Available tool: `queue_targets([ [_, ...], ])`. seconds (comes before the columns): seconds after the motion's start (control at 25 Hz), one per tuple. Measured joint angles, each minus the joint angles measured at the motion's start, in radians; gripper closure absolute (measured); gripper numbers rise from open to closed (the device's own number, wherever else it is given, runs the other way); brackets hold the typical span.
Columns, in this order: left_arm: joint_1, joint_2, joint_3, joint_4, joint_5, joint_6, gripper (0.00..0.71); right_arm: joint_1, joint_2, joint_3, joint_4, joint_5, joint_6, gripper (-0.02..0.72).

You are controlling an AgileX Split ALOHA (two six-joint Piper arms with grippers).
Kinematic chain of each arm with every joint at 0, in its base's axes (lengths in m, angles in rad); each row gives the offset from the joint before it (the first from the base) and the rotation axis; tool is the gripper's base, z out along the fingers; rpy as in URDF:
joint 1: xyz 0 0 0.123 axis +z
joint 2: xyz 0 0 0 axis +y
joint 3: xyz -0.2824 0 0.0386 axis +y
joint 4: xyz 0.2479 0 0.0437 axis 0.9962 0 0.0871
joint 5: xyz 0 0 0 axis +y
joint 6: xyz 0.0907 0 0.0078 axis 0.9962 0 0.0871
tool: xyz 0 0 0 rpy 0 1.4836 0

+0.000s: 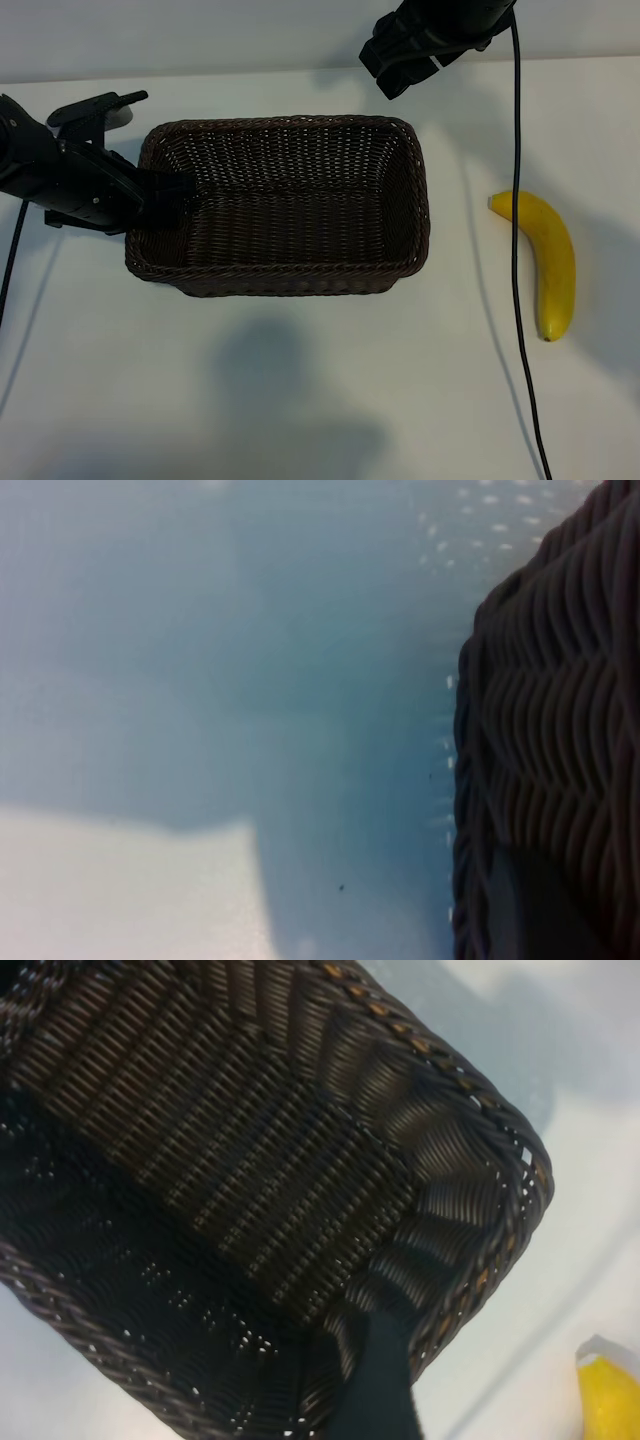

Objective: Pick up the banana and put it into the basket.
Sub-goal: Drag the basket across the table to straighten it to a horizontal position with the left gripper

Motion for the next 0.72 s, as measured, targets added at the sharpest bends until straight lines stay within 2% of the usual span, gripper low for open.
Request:
queue_targets([
  [0.2,0.000,0.000,0.000,0.000,0.004,-0.001,0.558,0.000,0.000,0.000,0.000,0.000,0.000,0.109],
  [0.28,0.000,0.000,0.000,-0.001,0.012,-0.001,0.522,0.000,0.000,0.000,0.000,0.000,0.000,0.109],
  [0.4,0.001,0.000,-0.001,-0.012,0.025,-0.001,0.355,0.000,0.000,0.000,0.000,0.000,0.000,0.109],
  [0.48,0.001,-0.001,-0.001,-0.017,0.032,-0.002,0.215,0.000,0.000,0.000,0.000,0.000,0.000,0.109],
  [0.56,0.001,-0.003,-0.001,-0.017,0.042,-0.004,0.117,0.000,0.000,0.000,0.000,0.000,0.000,0.109],
  [0.64,0.001,-0.008,-0.001,-0.017,0.051,-0.005,0.069,0.000,0.000,0.000,0.000,0.000,0.000,0.109],
  [0.72,0.001,-0.018,-0.001,-0.017,0.057,-0.005,0.065,0.000,0.000,0.000,0.000,0.000,0.000,0.109],
])
